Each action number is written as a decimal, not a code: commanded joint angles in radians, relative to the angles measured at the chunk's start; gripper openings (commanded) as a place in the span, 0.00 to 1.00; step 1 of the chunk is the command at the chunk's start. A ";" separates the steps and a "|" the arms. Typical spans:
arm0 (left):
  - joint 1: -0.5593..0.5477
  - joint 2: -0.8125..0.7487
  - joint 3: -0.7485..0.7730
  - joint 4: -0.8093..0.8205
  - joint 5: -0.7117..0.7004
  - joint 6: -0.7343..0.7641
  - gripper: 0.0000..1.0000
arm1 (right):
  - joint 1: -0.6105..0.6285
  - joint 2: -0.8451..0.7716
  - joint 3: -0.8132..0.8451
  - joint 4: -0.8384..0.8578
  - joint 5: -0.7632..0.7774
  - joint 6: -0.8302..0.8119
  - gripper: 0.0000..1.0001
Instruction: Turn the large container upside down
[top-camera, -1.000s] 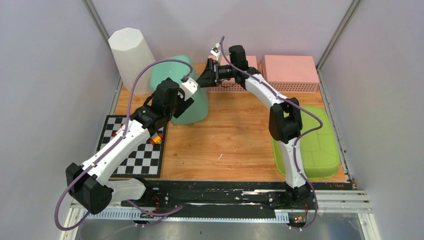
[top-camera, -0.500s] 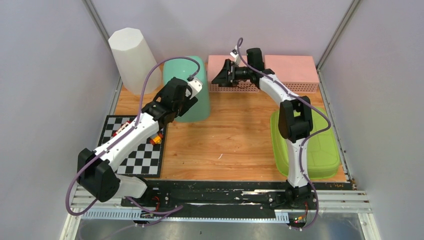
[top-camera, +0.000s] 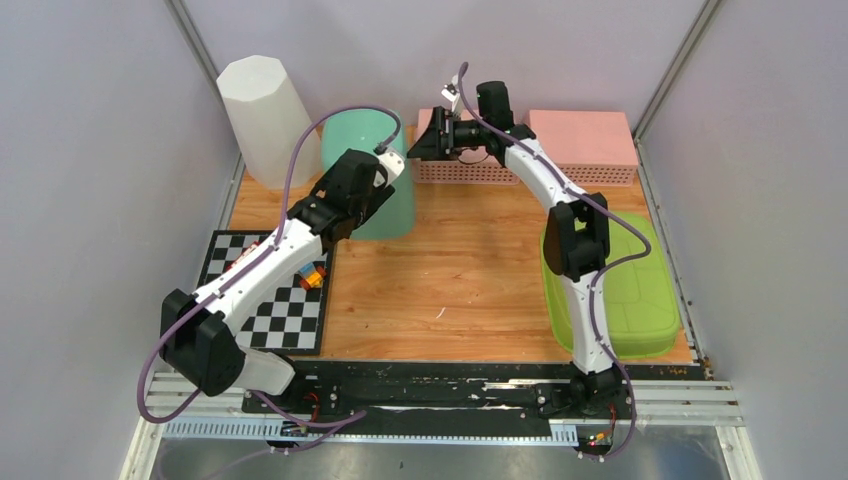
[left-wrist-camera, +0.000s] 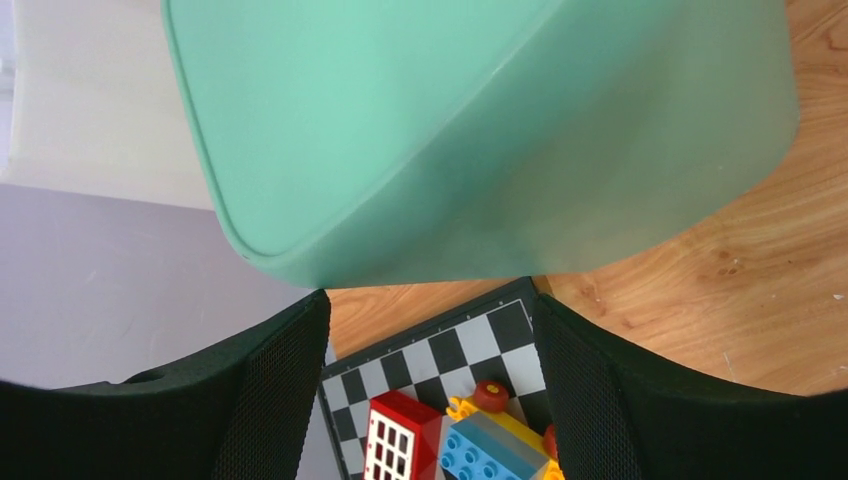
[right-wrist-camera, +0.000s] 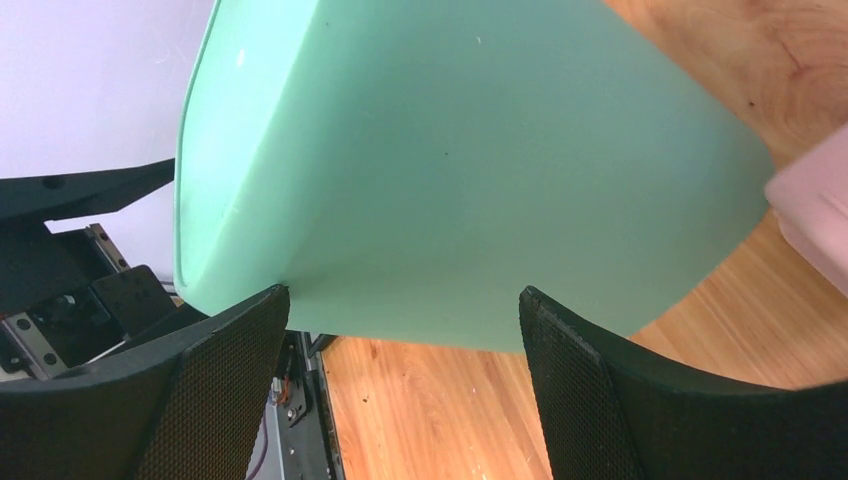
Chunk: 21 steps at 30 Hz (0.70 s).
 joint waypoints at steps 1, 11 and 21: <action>-0.001 0.004 0.035 0.011 -0.038 -0.010 0.76 | 0.047 0.077 0.085 -0.027 0.004 0.006 0.87; 0.000 0.058 0.037 0.126 -0.092 0.095 0.80 | 0.029 0.078 0.104 -0.024 0.021 0.007 0.87; 0.000 0.092 0.049 0.259 -0.080 0.216 0.96 | -0.071 -0.106 -0.095 0.005 0.024 -0.018 0.88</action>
